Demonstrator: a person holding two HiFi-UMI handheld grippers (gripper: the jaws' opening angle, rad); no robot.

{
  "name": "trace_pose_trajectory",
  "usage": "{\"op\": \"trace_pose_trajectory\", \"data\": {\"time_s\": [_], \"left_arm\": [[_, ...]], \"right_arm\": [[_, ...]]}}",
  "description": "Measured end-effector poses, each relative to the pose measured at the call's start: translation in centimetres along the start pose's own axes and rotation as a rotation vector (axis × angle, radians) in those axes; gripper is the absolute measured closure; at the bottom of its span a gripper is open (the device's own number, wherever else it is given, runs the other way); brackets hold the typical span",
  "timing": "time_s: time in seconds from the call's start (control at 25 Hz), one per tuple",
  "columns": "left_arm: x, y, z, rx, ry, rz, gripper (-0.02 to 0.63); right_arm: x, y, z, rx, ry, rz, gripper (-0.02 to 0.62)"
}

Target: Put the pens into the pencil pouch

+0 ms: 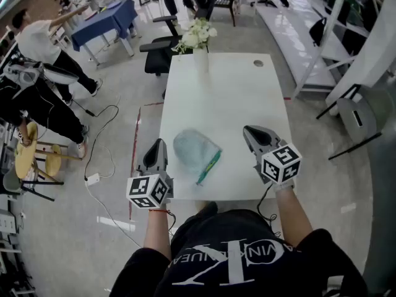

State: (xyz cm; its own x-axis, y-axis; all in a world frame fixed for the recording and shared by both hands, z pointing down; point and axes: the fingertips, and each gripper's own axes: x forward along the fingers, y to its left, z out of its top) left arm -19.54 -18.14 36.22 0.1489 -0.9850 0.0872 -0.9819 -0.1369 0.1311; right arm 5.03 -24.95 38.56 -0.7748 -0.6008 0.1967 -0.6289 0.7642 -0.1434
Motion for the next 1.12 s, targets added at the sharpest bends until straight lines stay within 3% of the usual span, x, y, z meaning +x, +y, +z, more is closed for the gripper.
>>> {"op": "trace_pose_trajectory", "data": {"time_s": [1.12], "left_arm": [[-0.20,0.46,0.04,-0.028,-0.010,0.015,0.601]], "right_arm": [[-0.29,-0.04,-0.02,0.042,-0.029,0.005,0.586]]}}
